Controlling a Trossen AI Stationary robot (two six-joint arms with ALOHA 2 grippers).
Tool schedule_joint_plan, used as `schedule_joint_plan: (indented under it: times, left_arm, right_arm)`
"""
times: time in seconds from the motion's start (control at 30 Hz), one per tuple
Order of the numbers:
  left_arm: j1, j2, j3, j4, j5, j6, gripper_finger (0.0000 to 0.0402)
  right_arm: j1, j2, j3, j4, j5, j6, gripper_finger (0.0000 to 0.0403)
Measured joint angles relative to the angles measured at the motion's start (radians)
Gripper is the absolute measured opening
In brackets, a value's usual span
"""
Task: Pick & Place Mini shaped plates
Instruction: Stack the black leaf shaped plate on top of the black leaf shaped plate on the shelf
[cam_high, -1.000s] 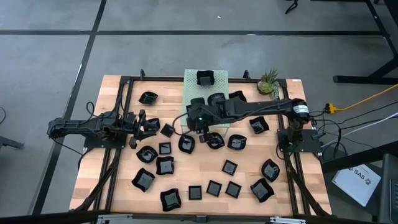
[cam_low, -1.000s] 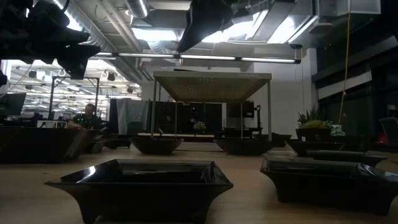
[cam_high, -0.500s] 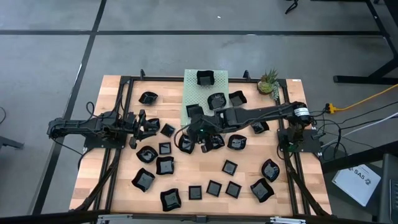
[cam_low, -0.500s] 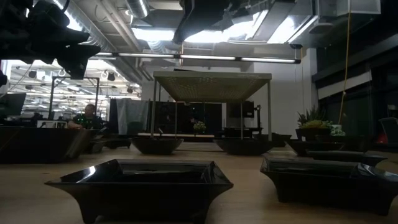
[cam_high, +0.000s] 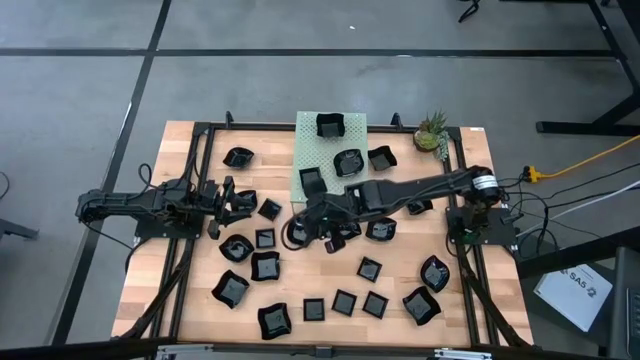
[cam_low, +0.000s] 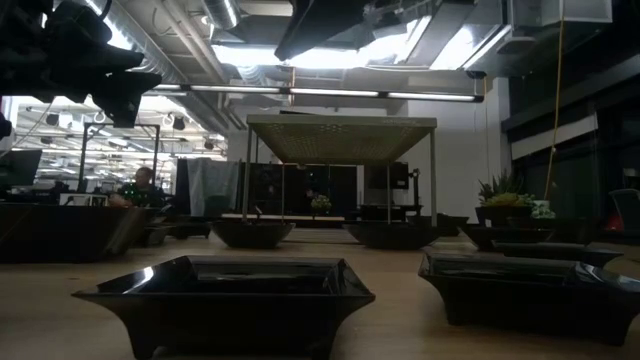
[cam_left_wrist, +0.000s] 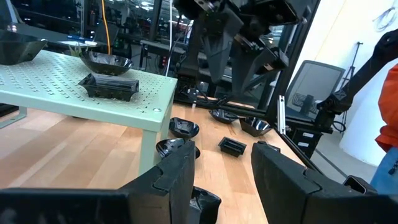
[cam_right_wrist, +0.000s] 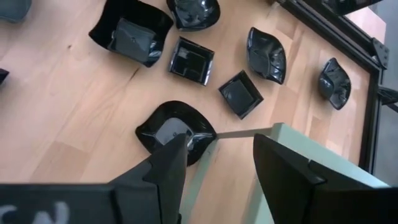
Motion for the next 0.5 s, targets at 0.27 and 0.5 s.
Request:
schedule_joint_plan:
  times: [0.27,0.5]
  left_arm:
    - [0.0,0.0,0.0,0.0,0.0,0.0,0.0152]
    - [0.0,0.0,0.0,0.0,0.0,0.0,0.0152]
  right_arm:
    - [0.003,0.037,0.0,0.014,-0.077,-0.026,0.0182]
    - [0.003,0.073,0.0,0.049,-0.086,-0.081,0.0182]
